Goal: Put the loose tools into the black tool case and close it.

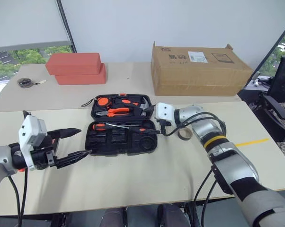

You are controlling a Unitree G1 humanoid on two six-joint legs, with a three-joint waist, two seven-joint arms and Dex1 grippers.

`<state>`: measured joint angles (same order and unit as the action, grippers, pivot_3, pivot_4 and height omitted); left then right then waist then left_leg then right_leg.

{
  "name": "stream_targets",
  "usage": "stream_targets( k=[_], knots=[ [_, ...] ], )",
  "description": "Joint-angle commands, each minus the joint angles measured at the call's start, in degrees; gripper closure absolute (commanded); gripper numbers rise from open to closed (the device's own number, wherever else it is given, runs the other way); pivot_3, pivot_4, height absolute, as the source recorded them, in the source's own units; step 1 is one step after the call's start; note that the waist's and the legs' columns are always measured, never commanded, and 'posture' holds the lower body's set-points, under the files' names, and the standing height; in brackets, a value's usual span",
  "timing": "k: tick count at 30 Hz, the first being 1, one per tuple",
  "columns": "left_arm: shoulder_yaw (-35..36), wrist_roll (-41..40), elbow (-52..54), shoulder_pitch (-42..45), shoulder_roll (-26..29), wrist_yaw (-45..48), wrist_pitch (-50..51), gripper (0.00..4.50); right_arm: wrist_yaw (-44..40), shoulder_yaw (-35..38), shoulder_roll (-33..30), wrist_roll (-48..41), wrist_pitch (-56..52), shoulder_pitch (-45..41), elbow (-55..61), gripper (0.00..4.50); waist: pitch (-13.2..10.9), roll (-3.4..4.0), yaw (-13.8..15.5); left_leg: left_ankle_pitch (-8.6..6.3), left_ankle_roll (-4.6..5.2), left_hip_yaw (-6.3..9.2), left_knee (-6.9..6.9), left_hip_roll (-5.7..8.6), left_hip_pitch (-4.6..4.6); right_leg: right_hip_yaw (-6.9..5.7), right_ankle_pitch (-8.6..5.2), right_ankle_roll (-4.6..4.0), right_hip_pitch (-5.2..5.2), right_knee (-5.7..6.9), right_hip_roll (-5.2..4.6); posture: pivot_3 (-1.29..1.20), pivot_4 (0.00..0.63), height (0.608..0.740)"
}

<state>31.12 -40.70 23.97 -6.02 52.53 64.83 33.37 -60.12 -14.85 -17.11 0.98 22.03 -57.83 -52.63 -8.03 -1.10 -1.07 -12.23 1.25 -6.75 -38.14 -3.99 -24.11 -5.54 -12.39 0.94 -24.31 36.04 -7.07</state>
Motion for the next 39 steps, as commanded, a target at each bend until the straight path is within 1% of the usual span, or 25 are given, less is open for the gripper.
stream_targets(
  k=[1,3,4,5,6,7,9,10,12,14,15,18,21,24,30,33,39],
  knots=[
    [0.2,0.4,-0.3,0.9,1.0,0.5,-2.0,0.00,-0.8,4.4,2.7,-5.9,-5.3,-0.7,5.6,0.02,0.0,0.00,-0.2,0.00,-0.01,0.00,0.00,-0.01,0.00,0.00,0.00,0.00,-0.01,0.01,0.01,0.00,0.150,0.713],
    [-0.4,0.5,-1.0,1.6,1.0,0.7,-2.4,0.00,0.8,5.8,4.9,-7.4,-8.6,-0.1,7.0,0.56,0.0,0.01,-0.2,0.00,-0.01,0.01,0.02,-0.04,0.02,0.00,0.00,-0.01,0.00,0.01,0.02,0.00,0.150,0.713],
    [-0.5,0.5,-1.3,1.8,1.1,0.8,-2.5,0.00,1.4,6.2,5.6,-7.6,-9.7,0.1,7.4,0.70,0.0,0.01,-0.2,0.00,-0.01,0.01,0.04,-0.04,0.04,0.00,0.00,-0.01,0.00,0.02,0.03,0.00,0.150,0.713],
    [-0.8,0.7,-1.7,2.2,1.2,0.9,-2.7,0.00,3.5,6.5,6.8,-7.2,-10.7,0.2,7.0,1.15,0.0,0.01,-0.2,0.01,-0.02,0.00,0.06,-0.04,0.04,0.00,0.00,-0.01,0.00,0.02,0.03,0.00,0.150,0.713],
    [-0.9,0.8,-2.0,2.4,1.3,1.1,-2.9,0.00,5.4,6.6,7.8,-6.7,-11.6,0.4,6.6,1.39,0.0,0.01,-0.2,0.01,-0.03,0.00,0.07,-0.04,0.04,-0.01,0.00,-0.01,-0.01,0.02,0.03,0.00,0.150,0.713],
    [-1.1,0.9,-2.3,2.6,1.4,1.2,-3.1,0.00,7.9,6.4,8.8,-5.6,-12.3,0.5,5.6,1.82,0.0,0.02,-0.2,0.01,-0.03,-0.01,0.07,-0.04,0.04,-0.01,0.00,-0.02,-0.01,0.03,0.03,0.00,0.150,0.713],
    [-1.3,1.1,-2.8,2.8,1.5,1.5,-3.5,0.00,11.6,5.1,9.8,-3.1,-13.5,0.6,4.0,2.46,0.0,0.02,-0.2,0.01,-0.04,-0.03,0.08,-0.04,0.04,-0.01,-0.01,-0.02,-0.02,0.02,0.03,0.00,0.150,0.713],
    [-1.3,1.2,-2.9,2.8,1.6,1.6,-3.7,0.00,12.9,4.5,10.3,-2.0,-14.5,0.7,3.6,2.90,0.0,0.02,-0.1,0.00,-0.05,-0.04,0.08,-0.03,0.03,-0.01,-0.01,-0.02,-0.04,0.01,0.03,0.00,0.150,0.713],
    [-1.4,1.4,-3.2,2.7,1.7,1.8,-4.1,0.00,13.2,3.6,10.9,-1.1,-16.3,1.1,4.0,3.50,0.0,0.03,0.0,0.00,-0.05,-0.05,0.08,-0.01,0.02,-0.01,-0.01,-0.02,-0.04,0.01,0.01,0.00,0.150,0.713],
    [-1.4,1.6,-3.5,2.6,1.7,2.0,-4.5,0.00,12.5,2.3,11.3,-0.1,-19.2,1.9,5.4,4.22,0.0,0.03,0.0,0.00,-0.05,-0.05,0.08,-0.01,0.00,-0.01,-0.01,-0.02,-0.05,-0.01,0.01,0.00,0.150,0.713],
    [-1.4,1.7,-3.6,2.6,1.8,2.1,-4.6,0.00,12.6,1.6,11.3,0.7,-20.0,2.3,5.8,4.46,0.0,0.02,0.0,0.00,-0.05,-0.05,0.08,-0.02,0.00,-0.01,-0.01,-0.02,-0.05,-0.01,0.01,0.00,0.150,0.713],
    [-1.5,2.0,-4.0,2.6,1.9,2.3,-5.1,0.00,10.3,-1.5,10.6,2.8,-21.9,4.4,7.8,4.46,0.0,0.03,-0.1,0.00,-0.04,-0.05,0.12,-0.02,0.01,-0.01,-0.01,-0.03,-0.06,0.00,0.01,0.00,0.150,0.713],
    [-1.6,2.3,-4.3,2.8,1.9,2.5,-5.4,0.00,5.6,-3.4,10.0,2.6,-21.8,6.9,11.5,4.46,0.0,0.02,-0.2,0.01,-0.05,-0.05,0.15,-0.02,0.03,0.00,-0.02,-0.03,-0.06,0.01,0.02,0.00,0.150,0.713],
    [-2.0,2.5,-4.6,2.9,2.0,2.7,-5.7,0.00,4.2,-4.4,9.2,2.9,-22.1,8.2,14.1,4.46,0.0,0.01,-0.2,0.00,-0.04,-0.01,0.17,-0.03,0.04,-0.01,-0.03,-0.03,-0.04,-0.01,0.03,0.00,0.150,0.713],
    [-2.5,2.6,-5.2,3.5,2.2,2.6,-5.9,0.00,10.2,-2.7,9.4,4.0,-21.2,7.1,13.5,4.46,0.0,0.02,-0.2,0.02,-0.08,-0.03,0.18,-0.03,0.05,-0.01,-0.03,-0.04,-0.06,0.01,0.03,0.00,0.150,0.713],
    [-2.8,2.9,-5.4,3.7,2.2,2.5,-6.1,0.00,10.2,-0.9,9.3,2.2,-21.5,6.3,14.6,4.46,0.0,0.02,-0.2,0.02,-0.09,-0.03,0.18,-0.03,0.05,-0.01,-0.03,-0.04,-0.06,0.01,0.03,0.00,0.150,0.713],
    [-3.4,3.3,-5.5,3.9,1.9,2.1,-6.3,0.00,7.4,-2.9,8.6,3.2,-21.6,7.7,15.3,4.46,0.0,0.02,-0.1,0.02,-0.08,-0.03,0.18,-0.03,0.04,-0.01,-0.03,-0.04,-0.06,-0.01,0.03,0.00,0.150,0.713]
  ],
)
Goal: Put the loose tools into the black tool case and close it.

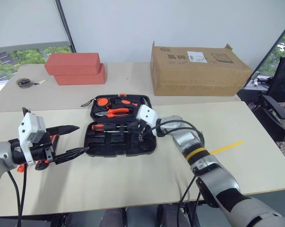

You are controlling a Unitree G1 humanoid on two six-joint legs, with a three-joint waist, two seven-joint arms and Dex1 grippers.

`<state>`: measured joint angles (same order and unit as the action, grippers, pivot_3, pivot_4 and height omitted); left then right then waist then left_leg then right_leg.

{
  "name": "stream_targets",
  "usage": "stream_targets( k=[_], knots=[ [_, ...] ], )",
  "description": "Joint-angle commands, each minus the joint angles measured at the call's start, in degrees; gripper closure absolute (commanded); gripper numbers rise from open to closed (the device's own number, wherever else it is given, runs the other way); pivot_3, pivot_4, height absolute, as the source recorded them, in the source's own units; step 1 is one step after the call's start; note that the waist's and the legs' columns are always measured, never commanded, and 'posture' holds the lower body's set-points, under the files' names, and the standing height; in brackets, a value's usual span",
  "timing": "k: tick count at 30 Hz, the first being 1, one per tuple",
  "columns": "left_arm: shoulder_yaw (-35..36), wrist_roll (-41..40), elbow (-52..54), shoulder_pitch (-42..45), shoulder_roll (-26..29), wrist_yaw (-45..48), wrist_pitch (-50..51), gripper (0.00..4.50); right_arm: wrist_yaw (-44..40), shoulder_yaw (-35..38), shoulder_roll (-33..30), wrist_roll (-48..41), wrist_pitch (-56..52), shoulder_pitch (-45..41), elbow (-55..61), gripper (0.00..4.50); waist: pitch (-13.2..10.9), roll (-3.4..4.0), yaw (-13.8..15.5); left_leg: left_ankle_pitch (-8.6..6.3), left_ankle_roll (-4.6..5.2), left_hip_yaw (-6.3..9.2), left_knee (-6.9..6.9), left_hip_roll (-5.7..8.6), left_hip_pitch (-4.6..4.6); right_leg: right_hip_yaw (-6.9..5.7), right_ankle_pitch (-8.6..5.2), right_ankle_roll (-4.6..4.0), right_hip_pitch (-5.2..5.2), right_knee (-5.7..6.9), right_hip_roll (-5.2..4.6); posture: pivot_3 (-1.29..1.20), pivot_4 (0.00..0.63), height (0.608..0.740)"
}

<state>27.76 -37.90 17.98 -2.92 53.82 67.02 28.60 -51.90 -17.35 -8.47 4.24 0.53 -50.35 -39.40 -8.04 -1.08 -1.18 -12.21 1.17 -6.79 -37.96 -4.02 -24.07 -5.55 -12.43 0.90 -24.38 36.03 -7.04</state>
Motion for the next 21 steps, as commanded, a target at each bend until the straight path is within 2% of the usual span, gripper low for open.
stream_targets(
  k=[1,5,9,11,16,18,19,21],
  knots=[
    [0.0,0.6,0.4,0.9,0.5,-0.3,-1.5,0.00,-0.7,-1.0,-0.3,0.8,-0.1,0.4,2.0,4.46,0.0,0.00,0.0,0.00,0.00,0.00,0.01,0.00,0.00,0.00,0.00,0.00,0.00,0.01,0.00,0.00,0.150,0.713],
    [0.8,1.5,-0.4,-0.8,-0.6,-1.4,-1.9,0.00,-0.4,-3.0,-1.9,3.5,0.2,1.2,2.0,4.46,0.0,0.00,0.0,0.00,0.00,0.00,0.03,0.00,0.01,0.00,-0.01,-0.01,-0.01,0.01,0.01,0.00,0.150,0.713],
    [3.6,2.2,-2.2,-2.1,-4.2,-6.3,-2.8,0.00,-0.2,-0.7,-2.0,0.9,0.2,2.3,4.5,4.46,0.0,-0.01,0.2,0.00,0.00,0.01,0.03,0.00,0.03,0.00,-0.01,-0.01,0.02,0.00,0.00,0.00,0.150,0.713],
    [5.9,2.7,-3.1,-2.6,-6.5,-10.9,-2.5,0.00,-1.6,2.6,-1.5,-3.9,-1.5,2.8,8.1,4.46,0.0,-0.02,0.2,0.00,0.00,0.03,0.03,0.00,0.03,-0.02,-0.01,-0.01,0.03,-0.01,0.00,0.00,0.150,0.713],
    [12.1,6.4,-8.2,-5.6,-10.6,-20.7,-3.6,0.00,-13.5,7.3,-3.7,-18.3,-7.9,5.2,22.9,4.46,0.0,-0.02,0.1,0.01,0.02,0.25,0.03,-0.03,0.01,0.01,0.00,-0.02,0.01,0.00,0.00,0.00,0.150,0.713],
    [13.7,7.1,-10.4,-6.1,-11.4,-22.6,-4.1,0.00,-15.0,7.9,-4.9,-20.5,-10.0,5.5,25.9,3.91,0.0,-0.03,0.1,-0.01,0.05,0.28,0.04,-0.04,0.02,0.00,0.00,-0.02,0.01,-0.01,0.00,0.00,0.150,0.713],
    [13.9,7.3,-11.0,-6.3,-11.5,-22.9,-4.1,0.00,-15.3,7.9,-5.3,-21.0,-10.7,5.6,26.7,3.83,0.0,-0.08,0.1,-0.02,0.05,0.28,0.04,-0.06,0.03,-0.01,-0.01,-0.02,0.01,-0.01,0.00,0.00,0.150,0.713],
    [14.0,9.9,-14.0,-7.8,-11.8,-24.6,-5.6,0.00,-17.1,8.4,-6.4,-23.9,-13.2,6.0,29.4,3.16,0.1,-0.10,0.2,-0.03,0.04,0.32,0.05,-0.08,0.03,-0.09,-0.01,-0.03,0.02,-0.02,0.00,0.00,0.150,0.713]
  ],
)
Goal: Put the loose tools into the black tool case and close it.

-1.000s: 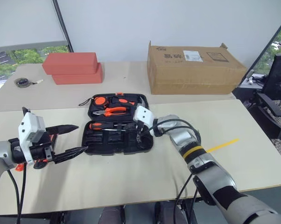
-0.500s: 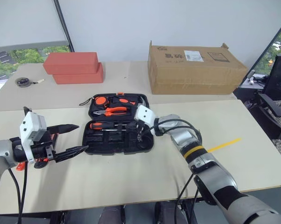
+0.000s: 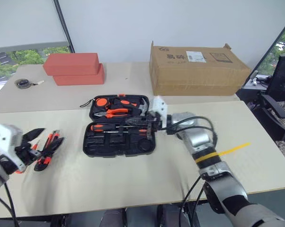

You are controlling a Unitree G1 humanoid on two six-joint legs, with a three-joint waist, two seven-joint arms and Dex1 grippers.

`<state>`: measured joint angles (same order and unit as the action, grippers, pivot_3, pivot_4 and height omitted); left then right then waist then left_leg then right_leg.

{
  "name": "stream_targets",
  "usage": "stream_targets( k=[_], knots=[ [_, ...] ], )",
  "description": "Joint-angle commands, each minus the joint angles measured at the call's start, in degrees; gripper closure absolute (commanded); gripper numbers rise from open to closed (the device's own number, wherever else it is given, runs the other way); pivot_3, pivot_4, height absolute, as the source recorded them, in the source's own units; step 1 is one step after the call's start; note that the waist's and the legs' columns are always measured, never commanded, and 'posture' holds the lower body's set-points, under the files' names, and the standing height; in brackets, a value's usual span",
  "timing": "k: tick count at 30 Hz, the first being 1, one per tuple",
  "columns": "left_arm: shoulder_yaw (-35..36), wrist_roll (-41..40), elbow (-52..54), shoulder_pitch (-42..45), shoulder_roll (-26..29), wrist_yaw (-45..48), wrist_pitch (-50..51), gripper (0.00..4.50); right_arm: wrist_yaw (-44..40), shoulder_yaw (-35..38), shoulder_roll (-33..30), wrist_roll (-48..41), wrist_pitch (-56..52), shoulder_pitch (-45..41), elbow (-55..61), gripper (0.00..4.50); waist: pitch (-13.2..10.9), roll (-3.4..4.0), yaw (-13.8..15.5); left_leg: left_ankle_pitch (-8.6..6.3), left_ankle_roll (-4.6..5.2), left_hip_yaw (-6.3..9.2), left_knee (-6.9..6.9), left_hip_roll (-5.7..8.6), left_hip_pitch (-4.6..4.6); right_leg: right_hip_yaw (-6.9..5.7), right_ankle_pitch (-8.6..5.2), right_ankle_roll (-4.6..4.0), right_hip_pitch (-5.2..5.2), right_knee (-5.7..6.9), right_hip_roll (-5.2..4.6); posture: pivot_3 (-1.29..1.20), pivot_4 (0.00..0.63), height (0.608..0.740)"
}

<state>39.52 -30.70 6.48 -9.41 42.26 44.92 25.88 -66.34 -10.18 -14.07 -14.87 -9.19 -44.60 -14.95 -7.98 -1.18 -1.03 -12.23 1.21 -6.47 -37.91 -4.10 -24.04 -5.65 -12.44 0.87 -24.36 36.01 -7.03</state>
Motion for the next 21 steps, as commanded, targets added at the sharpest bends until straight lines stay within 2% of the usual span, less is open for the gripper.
stream_targets(
  k=[1,9,18,20,21],
  knots=[
    [2.3,4.1,-4.3,-2.3,-0.5,-3.7,-3.8,0.00,-3.8,1.7,-1.2,-6.4,-4.7,0.4,6.2,2.77,0.0,0.00,0.1,-0.04,-0.06,-0.01,0.00,0.00,0.00,0.00,0.00,0.00,-0.01,-0.02,-0.02,0.00,0.150,0.713],
    [3.0,5.6,-8.6,-5.2,-2.5,-6.9,-6.7,0.00,-4.7,0.7,-3.5,-7.2,-4.7,1.2,8.3,0.01,0.0,-0.08,0.5,-0.26,-0.42,-0.01,0.00,0.01,0.00,-0.08,-0.01,-0.03,-0.27,-0.07,-0.12,0.00,0.150,0.713],
    [1.5,5.9,-13.1,-3.9,-0.7,-6.7,-4.5,0.00,-4.4,0.2,-3.3,-7.5,-4.9,1.0,8.7,0.01,0.0,-0.11,0.3,-0.26,-0.42,-0.11,0.00,-0.12,-0.01,-0.11,0.02,-0.09,-0.28,-0.04,-0.12,0.00,0.150,0.713],
    [0.7,6.7,-14.9,-3.2,0.1,-6.6,-4.6,0.49,-4.6,0.1,-3.3,-7.7,-5.1,1.0,8.8,0.00,0.0,-0.11,0.3,-0.26,-0.42,-0.14,0.00,-0.11,-0.03,-0.12,0.02,-0.09,-0.26,-0.03,-0.11,0.00,0.150,0.713],
    [0.6,6.6,-15.6,-2.7,0.3,-6.6,-4.4,0.55,-4.6,0.2,-3.3,-7.8,-5.2,1.1,8.9,0.00,0.0,-0.11,0.3,-0.26,-0.42,-0.14,0.00,-0.11,-0.03,-0.12,0.02,-0.09,-0.27,-0.02,-0.11,0.00,0.150,0.713]
  ],
)
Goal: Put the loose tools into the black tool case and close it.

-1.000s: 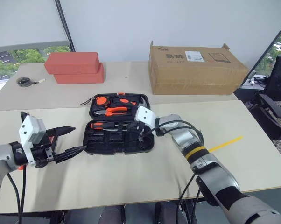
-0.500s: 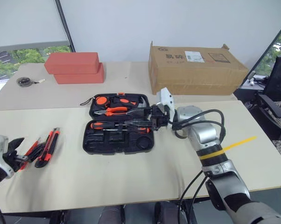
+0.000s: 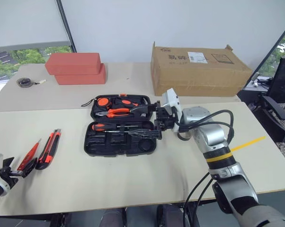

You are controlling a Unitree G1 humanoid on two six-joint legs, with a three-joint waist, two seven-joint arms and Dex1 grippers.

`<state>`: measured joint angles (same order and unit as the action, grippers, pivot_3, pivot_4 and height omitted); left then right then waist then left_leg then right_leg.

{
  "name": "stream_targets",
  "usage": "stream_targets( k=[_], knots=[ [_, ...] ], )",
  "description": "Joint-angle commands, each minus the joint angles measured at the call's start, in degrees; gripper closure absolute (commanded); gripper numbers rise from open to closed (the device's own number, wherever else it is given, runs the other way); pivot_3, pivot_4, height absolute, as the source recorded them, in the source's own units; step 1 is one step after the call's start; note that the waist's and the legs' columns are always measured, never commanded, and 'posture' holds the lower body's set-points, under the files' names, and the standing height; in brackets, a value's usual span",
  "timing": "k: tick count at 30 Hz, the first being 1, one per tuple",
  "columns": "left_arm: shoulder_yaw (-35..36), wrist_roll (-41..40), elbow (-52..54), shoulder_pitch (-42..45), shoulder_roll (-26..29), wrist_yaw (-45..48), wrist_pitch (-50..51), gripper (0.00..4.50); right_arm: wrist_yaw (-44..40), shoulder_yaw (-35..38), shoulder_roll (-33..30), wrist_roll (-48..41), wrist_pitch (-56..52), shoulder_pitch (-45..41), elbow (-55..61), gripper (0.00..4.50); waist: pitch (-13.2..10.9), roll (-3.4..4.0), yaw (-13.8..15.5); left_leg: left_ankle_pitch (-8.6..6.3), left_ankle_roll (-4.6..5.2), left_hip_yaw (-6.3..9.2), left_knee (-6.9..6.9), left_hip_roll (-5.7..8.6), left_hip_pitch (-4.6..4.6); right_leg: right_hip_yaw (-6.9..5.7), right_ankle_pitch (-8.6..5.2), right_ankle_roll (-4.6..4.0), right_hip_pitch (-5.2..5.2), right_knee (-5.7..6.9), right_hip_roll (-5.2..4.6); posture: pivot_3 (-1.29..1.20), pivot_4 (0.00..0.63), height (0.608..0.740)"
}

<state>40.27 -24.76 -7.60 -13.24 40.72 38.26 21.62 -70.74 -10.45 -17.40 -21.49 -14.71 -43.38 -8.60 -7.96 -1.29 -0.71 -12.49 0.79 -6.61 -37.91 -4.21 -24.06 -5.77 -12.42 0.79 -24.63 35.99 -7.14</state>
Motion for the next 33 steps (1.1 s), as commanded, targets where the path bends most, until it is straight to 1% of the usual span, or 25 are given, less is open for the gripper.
stream_targets(
  k=[1,8,9,10,14,16,18,21,23,25,27,28,30,33],
  knots=[
    [-0.3,0.6,-2.0,1.5,2.1,0.2,0.0,0.96,-0.3,0.5,0.0,-1.3,0.3,-0.1,2.7,0.00,0.0,0.00,0.0,0.00,0.00,0.00,0.00,0.00,0.00,-0.01,0.00,0.00,-0.01,0.00,0.00,0.00,0.150,0.713],
    [-0.6,0.0,-3.6,3.2,3.3,1.9,-2.0,3.59,-0.5,0.8,0.0,-2.0,0.1,0.3,3.5,0.00,0.0,-0.03,0.0,-0.01,-0.01,-0.04,0.00,-0.10,-0.03,0.00,0.01,-0.02,-0.22,-0.01,0.00,0.00,0.150,0.713],
    [0.4,-1.2,-2.9,4.0,3.2,2.2,-2.4,3.87,-0.7,0.9,-0.2,-2.2,-0.1,0.5,3.8,0.00,0.0,-0.03,0.0,-0.01,-0.01,-0.05,0.00,-0.11,-0.04,0.00,0.01,-0.03,-0.26,0.01,0.00,0.00,0.150,0.713],
    [1.1,-2.1,-2.4,4.8,3.4,2.5,-2.7,4.02,-0.8,0.9,-0.3,-2.3,-0.3,0.6,4.0,0.00,0.0,-0.05,0.1,-0.01,-0.01,-0.06,0.00,-0.12,-0.06,0.00,0.02,-0.03,-0.28,0.02,-0.01,0.00,0.150,0.713],
    [3.4,-5.3,0.0,9.0,4.9,3.6,-3.3,4.02,-0.6,1.3,-0.4,-2.6,-0.3,0.8,4.2,0.00,0.0,-0.12,0.1,0.00,-0.01,-0.06,0.00,-0.12,-0.13,-0.03,0.05,-0.08,-0.31,0.01,0.00,0.00,0.150,0.713],
    [3.2,-7.0,2.1,11.6,6.1,5.0,-3.0,4.02,-0.4,1.6,-0.4,-2.9,-0.2,0.7,3.9,0.00,0.0,-0.18,0.1,0.00,-0.01,-0.08,0.00,-0.12,-0.14,-0.03,0.07,-0.11,-0.30,0.01,0.00,0.00,0.150,0.713],
    [1.3,-9.2,4.8,14.1,7.0,7.3,-1.7,4.02,-0.1,1.9,-0.6,-3.0,0.1,0.5,3.3,0.00,0.0,-0.19,0.1,0.01,-0.02,-0.08,0.00,-0.11,-0.13,-0.04,0.07,-0.11,-0.30,0.01,0.00,0.00,0.150,0.713],
    [-3.5,-11.5,8.4,18.1,7.9,11.1,0.2,4.02,0.2,2.3,-0.9,-2.9,0.4,0.3,2.6,0.00,0.0,-0.19,0.1,0.01,-0.01,-0.13,0.00,-0.08,-0.13,0.00,0.07,-0.10,-0.22,0.01,-0.02,0.00,0.150,0.713],
    [-11.0,-9.8,10.0,22.0,9.2,16.3,-1.0,4.02,0.6,2.7,-1.5,-2.6,0.7,0.7,2.1,0.00,0.0,-0.17,0.2,0.04,0.04,-0.14,0.00,0.03,-0.11,0.00,0.07,-0.10,-0.02,0.01,-0.01,0.00,0.150,0.713],
    [-19.8,-4.5,7.6,26.3,11.0,22.9,-5.7,4.02,0.7,3.2,-2.5,-2.3,1.1,1.4,2.0,0.00,0.0,-0.18,0.4,0.07,0.07,-0.29,0.00,0.12,-0.11,-0.05,0.06,-0.09,0.06,0.03,0.01,0.00,0.150,0.713],
    [-25.4,-0.1,3.9,29.4,12.1,26.8,-10.1,4.02,0.9,3.3,-3.1,-2.3,1.2,1.5,1.8,0.00,0.0,-0.17,0.4,0.10,0.08,-0.33,0.00,0.13,-0.11,-0.06,0.05,-0.09,0.07,0.03,0.03,0.00,0.150,0.713],
    [-29.9,4.1,0.1,32.2,12.3,29.9,-15.3,4.02,1.1,3.6,-3.7,-2.2,1.2,1.9,2.0,0.00,0.0,-0.17,0.2,0.13,0.15,-0.36,0.00,0.13,-0.11,-0.04,0.05,-0.09,0.08,0.02,0.04,0.00,0.150,0.713],
    [-36.5,9.4,-7.3,37.8,11.7,34.8,-22.5,4.02,1.7,4.0,-4.8,-1.8,1.3,2.5,2.5,0.00,0.0,-0.15,0.2,0.27,0.37,-0.38,0.03,0.12,-0.11,-0.04,0.04,-0.07,0.07,0.02,0.06,0.00,0.150,0.713],
    [-41.6,12.8,-17.1,45.4,9.1,39.6,-28.7,4.02,2.7,4.5,-6.0,-1.7,1.4,4.2,4.2,0.00,0.0,-0.16,0.0,0.29,0.40,-0.43,0.04,0.11,-0.13,-0.03,0.04,-0.07,0.04,0.00,0.10,0.00,0.150,0.713]
  ],
)
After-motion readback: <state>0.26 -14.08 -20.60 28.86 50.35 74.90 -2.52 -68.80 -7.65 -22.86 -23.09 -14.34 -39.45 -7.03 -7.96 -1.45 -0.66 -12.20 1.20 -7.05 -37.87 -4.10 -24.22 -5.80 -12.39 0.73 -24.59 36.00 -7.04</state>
